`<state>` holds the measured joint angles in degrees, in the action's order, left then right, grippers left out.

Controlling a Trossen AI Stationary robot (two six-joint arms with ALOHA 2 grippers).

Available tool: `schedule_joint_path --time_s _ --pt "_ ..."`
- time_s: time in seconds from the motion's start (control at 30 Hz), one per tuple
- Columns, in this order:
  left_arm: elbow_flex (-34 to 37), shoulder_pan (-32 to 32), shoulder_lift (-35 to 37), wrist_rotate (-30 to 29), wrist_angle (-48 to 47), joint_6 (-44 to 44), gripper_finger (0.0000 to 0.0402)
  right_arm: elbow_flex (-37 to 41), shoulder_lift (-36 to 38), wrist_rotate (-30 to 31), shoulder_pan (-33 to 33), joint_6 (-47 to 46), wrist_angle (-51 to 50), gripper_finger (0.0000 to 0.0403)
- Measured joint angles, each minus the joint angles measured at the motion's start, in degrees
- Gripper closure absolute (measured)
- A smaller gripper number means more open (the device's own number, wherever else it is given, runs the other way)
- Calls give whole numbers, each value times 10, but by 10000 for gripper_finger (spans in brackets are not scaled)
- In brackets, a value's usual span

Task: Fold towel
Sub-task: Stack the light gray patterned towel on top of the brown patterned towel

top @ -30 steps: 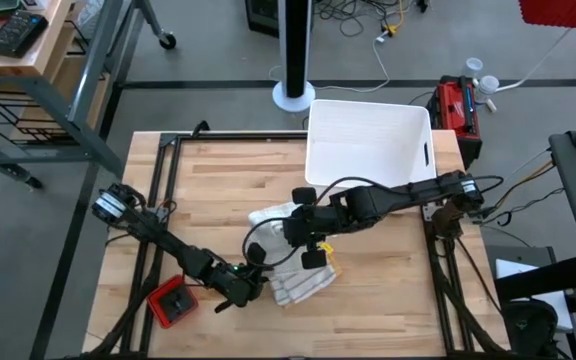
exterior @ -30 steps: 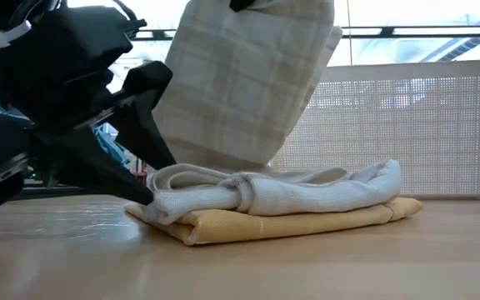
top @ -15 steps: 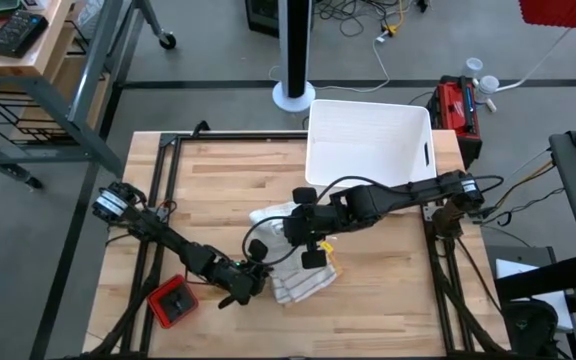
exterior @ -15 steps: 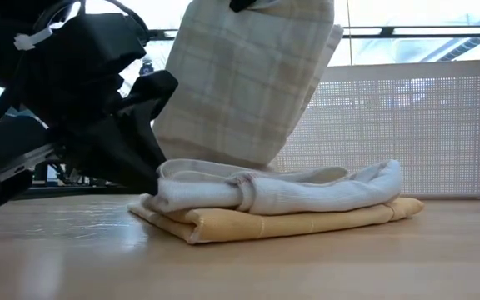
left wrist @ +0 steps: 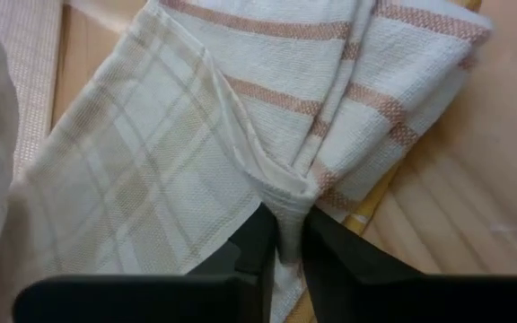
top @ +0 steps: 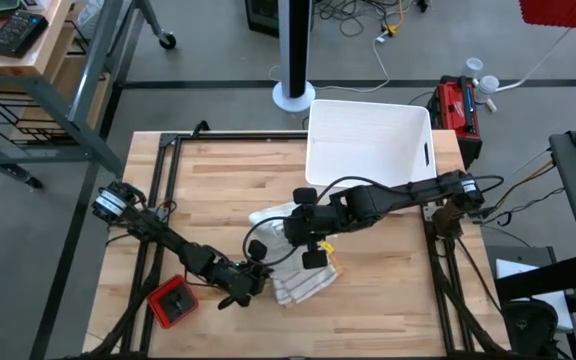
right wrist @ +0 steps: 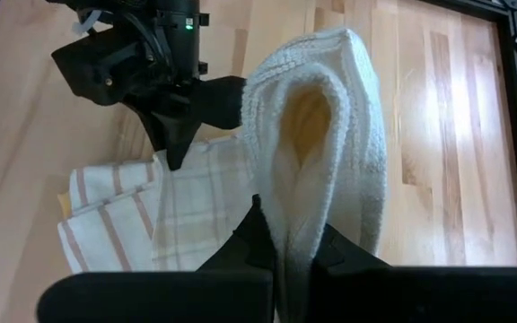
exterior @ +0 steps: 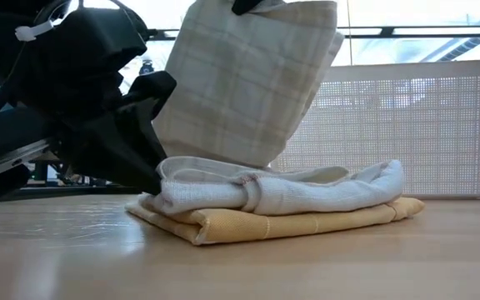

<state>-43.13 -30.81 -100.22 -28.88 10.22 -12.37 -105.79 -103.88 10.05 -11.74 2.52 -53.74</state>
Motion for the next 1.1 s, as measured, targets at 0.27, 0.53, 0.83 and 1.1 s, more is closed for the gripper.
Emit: schedule_joint_path --time_s 0.27,0.53,0.83,1.1 --pt "0 0 0 9 0 4 309 6 0 0 0 -1 0 403" --pt "-2 -4 0 21 1 0 293 11 0 0 1 -4 0 403" --pt "-2 4 0 23 -1 8 323 11 0 0 0 -4 0 403" --pt "-2 5 3 25 -7 20 361 11 0 0 0 -6 0 403"
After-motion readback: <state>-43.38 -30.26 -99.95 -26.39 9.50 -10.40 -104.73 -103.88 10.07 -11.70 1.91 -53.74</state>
